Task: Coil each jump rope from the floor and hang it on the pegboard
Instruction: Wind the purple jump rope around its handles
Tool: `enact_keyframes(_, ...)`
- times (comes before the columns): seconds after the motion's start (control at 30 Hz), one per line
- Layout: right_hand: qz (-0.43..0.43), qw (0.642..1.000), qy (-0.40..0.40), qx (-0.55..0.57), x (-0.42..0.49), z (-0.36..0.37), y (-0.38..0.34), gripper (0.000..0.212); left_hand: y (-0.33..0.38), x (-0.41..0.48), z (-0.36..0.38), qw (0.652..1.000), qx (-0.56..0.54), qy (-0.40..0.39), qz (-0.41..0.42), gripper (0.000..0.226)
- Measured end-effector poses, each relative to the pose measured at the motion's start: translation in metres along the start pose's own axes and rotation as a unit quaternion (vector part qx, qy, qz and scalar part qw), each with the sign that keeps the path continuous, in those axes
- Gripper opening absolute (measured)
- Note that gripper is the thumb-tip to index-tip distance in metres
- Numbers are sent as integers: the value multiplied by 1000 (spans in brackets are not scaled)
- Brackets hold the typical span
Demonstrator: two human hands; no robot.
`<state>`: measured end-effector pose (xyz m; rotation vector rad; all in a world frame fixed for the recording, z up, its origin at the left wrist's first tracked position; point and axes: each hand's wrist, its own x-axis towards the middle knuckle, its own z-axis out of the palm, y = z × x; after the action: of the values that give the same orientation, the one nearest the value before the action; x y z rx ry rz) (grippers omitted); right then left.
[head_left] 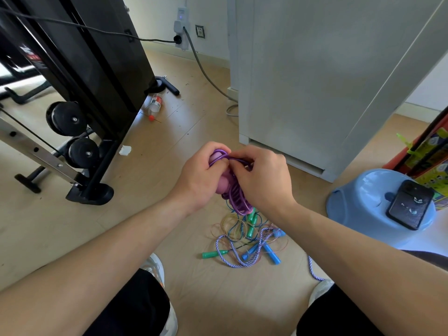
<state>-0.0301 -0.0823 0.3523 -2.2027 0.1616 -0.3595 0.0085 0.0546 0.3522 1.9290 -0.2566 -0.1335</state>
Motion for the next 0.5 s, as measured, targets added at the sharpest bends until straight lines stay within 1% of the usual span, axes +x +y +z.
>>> enact_keyframes(0.07, 14, 999, -16, 35, 3, -4, 1, 15, 1, 1, -1, 1000, -3, 0, 11, 25)
enact_keyframes(0.13, 38, 995, -25, 94, 5, -9, 1, 9, 3, 3, -4, 1000, 1, -1, 23, 22)
enact_keyframes(0.17, 48, 990, -27, 128, 6, -11, 1, 4, 3, 4, -6, 1000, -5, 1, 20, 20)
enact_keyframes(0.23, 53, 985, -30, 163, 7, -13, -1, 5, 4, 6, -9, 1000, -21, 5, 7, 17)
enact_keyframes(0.37, 43, 989, -48, 130, 9, -13, -3, 7, 3, 7, -11, 1000, -21, 0, -4, 19)
enact_keyframes(0.5, 46, 993, -39, 101, 8, -12, -5, 6, 2, 9, -11, 1000, -12, -16, 0, 19)
